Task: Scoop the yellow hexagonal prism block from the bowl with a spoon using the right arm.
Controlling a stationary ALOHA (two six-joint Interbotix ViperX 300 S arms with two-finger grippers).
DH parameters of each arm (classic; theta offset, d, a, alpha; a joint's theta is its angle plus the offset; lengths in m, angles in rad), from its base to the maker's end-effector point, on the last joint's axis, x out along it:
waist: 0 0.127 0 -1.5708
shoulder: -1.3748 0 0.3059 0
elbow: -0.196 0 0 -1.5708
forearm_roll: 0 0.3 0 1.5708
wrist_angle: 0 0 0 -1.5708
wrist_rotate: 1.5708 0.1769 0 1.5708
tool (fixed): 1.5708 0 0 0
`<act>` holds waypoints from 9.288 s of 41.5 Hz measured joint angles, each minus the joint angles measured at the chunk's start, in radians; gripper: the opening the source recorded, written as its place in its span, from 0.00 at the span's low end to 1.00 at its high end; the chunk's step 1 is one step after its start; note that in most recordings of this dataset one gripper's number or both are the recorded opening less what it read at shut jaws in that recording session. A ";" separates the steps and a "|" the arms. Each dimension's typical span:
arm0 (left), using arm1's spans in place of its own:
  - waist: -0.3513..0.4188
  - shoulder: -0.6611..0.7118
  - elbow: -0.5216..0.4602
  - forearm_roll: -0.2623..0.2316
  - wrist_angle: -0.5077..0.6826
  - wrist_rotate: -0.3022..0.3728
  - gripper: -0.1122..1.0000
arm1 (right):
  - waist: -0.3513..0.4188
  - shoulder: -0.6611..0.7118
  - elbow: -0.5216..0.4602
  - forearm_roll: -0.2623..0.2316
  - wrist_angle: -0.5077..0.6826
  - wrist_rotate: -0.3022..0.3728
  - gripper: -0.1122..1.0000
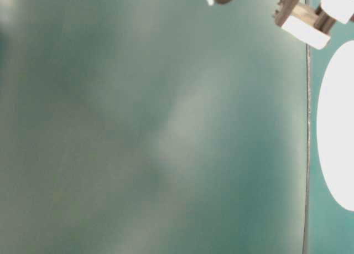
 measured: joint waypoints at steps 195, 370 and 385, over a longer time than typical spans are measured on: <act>-0.002 0.002 0.000 0.000 -0.015 -0.002 0.10 | 0.239 0.032 0.739 1.054 -1.516 0.202 0.61; 0.000 -0.003 0.000 0.000 -0.038 0.005 0.10 | -0.538 -0.443 0.035 1.106 0.291 -0.408 0.32; 0.000 0.006 0.000 0.002 -0.069 -0.009 0.10 | -0.555 -0.267 -0.176 0.911 0.566 -0.252 0.32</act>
